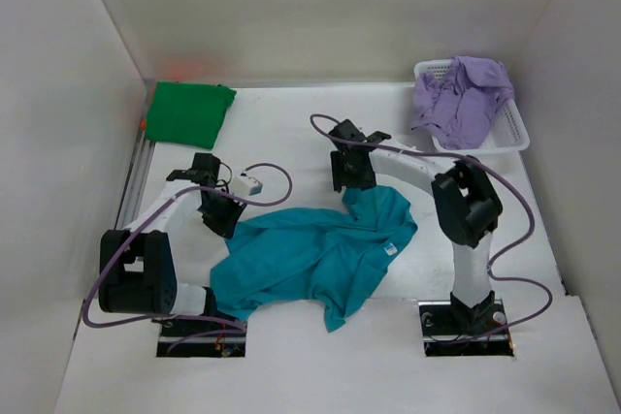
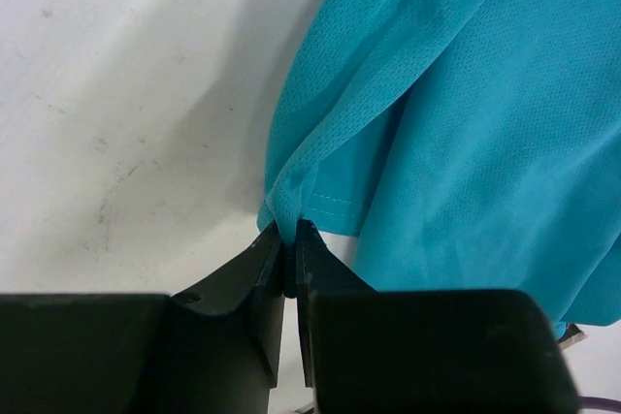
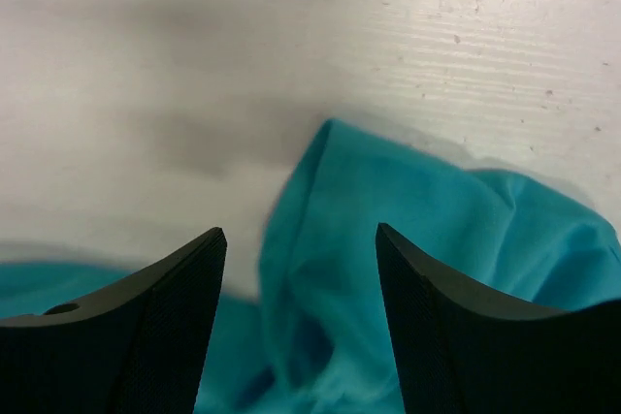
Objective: Fold and stack the t-shirts
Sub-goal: Flatten out the tshirt
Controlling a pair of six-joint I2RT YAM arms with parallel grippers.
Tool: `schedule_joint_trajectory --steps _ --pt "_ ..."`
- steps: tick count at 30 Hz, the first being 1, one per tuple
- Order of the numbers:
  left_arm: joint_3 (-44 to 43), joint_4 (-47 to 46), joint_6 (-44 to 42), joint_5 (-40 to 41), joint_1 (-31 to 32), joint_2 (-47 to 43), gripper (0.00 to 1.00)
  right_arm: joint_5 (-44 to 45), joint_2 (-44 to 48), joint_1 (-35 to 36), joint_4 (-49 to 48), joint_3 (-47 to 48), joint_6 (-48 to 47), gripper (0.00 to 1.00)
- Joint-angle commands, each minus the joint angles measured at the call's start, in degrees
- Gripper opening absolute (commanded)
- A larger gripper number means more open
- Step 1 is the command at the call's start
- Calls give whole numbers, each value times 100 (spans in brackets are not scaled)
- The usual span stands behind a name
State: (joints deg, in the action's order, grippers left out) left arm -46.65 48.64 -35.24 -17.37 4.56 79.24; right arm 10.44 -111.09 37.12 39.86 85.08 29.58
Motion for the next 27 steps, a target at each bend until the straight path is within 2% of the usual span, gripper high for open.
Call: schedule_joint_trajectory --steps 1,8,12,22,27 --pt "104 -74 -97 -118 -3 -14 6 389 -351 -183 -74 378 -111 68" --pt "60 -92 -88 -118 -12 56 6 398 -739 -421 -267 211 -93 59" --pt "34 -92 -79 -118 -3 91 6 450 -792 -483 -347 316 -76 59" --pt "69 -83 -70 -118 -12 56 6 1320 -256 -386 -338 721 -418 60" --pt "113 -92 -53 -118 14 65 6 988 -597 -508 -242 870 -638 64"
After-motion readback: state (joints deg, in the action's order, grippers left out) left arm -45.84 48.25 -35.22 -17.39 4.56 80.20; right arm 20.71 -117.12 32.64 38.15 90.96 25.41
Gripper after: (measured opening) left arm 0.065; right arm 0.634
